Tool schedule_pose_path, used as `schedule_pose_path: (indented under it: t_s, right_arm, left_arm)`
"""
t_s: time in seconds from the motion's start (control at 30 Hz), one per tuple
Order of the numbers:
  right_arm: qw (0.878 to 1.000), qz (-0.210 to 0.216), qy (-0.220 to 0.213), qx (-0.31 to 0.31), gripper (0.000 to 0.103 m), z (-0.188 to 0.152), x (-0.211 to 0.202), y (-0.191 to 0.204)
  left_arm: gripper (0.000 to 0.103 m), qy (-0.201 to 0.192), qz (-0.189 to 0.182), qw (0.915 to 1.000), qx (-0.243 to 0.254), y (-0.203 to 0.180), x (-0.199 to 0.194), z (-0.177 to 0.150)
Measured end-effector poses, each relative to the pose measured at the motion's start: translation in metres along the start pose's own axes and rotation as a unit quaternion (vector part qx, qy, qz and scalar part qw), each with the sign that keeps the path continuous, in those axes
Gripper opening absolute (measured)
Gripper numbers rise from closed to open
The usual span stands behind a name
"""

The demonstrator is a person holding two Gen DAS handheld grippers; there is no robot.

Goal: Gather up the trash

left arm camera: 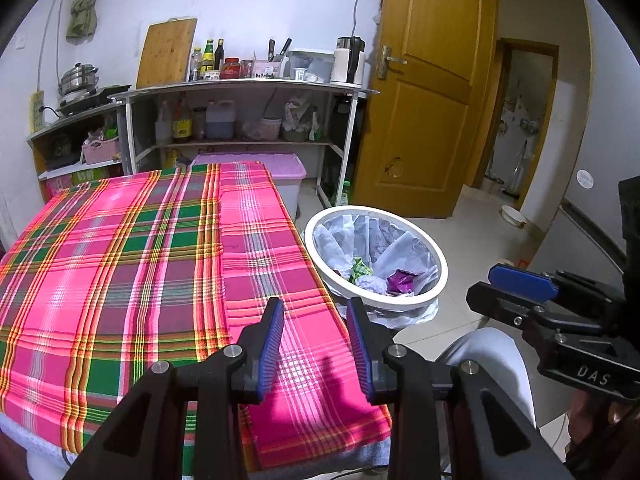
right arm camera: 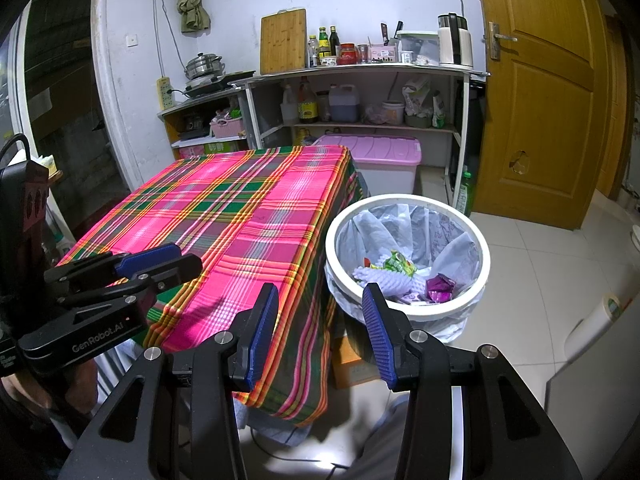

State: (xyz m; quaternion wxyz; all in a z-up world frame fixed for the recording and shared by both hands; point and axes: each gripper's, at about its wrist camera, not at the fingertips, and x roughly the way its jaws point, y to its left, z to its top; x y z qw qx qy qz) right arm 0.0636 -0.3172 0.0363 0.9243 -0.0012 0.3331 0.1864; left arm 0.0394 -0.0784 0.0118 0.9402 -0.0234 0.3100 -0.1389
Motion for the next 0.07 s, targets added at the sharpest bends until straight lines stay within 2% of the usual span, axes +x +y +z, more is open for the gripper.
schedule_pose_path:
  t_s: [0.07]
  right_arm:
    - [1.0,0.0,0.0,0.0,0.045,0.0,0.0,0.0001]
  left_arm:
    - [0.032,0.002,-0.002,1.0,0.0,0.0003,0.0002,-0.0004]
